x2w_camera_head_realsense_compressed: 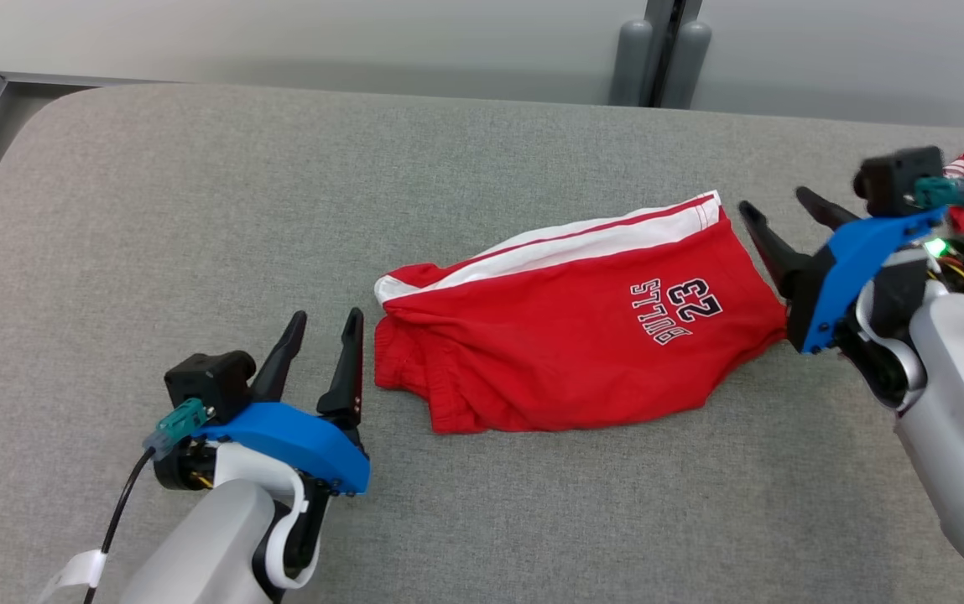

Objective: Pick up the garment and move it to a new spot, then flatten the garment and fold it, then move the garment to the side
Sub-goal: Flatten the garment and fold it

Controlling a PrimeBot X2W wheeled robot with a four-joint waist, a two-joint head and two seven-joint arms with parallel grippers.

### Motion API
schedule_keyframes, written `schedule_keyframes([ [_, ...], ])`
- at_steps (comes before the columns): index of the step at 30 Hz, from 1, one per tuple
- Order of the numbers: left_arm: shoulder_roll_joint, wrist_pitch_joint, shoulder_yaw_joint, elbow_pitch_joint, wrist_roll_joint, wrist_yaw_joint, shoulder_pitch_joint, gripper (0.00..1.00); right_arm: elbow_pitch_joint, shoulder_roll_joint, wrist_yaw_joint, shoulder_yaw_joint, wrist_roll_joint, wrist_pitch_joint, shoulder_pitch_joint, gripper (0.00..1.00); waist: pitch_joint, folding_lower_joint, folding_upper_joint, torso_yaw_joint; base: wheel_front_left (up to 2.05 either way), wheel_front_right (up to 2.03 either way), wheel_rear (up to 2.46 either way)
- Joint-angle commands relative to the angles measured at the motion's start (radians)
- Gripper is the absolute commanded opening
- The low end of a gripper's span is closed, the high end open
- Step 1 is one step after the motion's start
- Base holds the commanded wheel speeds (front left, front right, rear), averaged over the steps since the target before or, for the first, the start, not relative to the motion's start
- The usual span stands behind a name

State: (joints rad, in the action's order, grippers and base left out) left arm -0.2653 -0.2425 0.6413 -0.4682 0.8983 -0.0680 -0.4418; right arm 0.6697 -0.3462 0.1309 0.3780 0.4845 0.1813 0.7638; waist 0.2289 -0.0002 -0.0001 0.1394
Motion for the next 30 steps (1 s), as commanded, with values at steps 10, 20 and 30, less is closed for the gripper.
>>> schedule_keyframes([
  [10,0.042,-0.023,-0.281,0.163,-0.355,0.046,0.125,1.0,0.074,0.032,0.0,-0.118,0.013,-0.118,-0.079,1.0,0.003,0.0002,0.0001,0.021,0.0,0.0,0.0],
  [20,0.156,-0.023,-0.519,0.193,-0.564,0.149,0.212,1.0,0.198,0.074,0.0,-0.184,-0.021,-0.142,-0.029,1.0,0.057,0.0002,0.0001,0.051,0.0,0.0,0.0],
  [30,0.196,-0.023,-0.59,0.169,-0.621,0.184,0.219,1.0,0.353,0.11,0.0,-0.195,-0.084,-0.119,0.012,1.0,0.087,0.0002,0.0001,0.091,0.0,0.0,0.0],
])
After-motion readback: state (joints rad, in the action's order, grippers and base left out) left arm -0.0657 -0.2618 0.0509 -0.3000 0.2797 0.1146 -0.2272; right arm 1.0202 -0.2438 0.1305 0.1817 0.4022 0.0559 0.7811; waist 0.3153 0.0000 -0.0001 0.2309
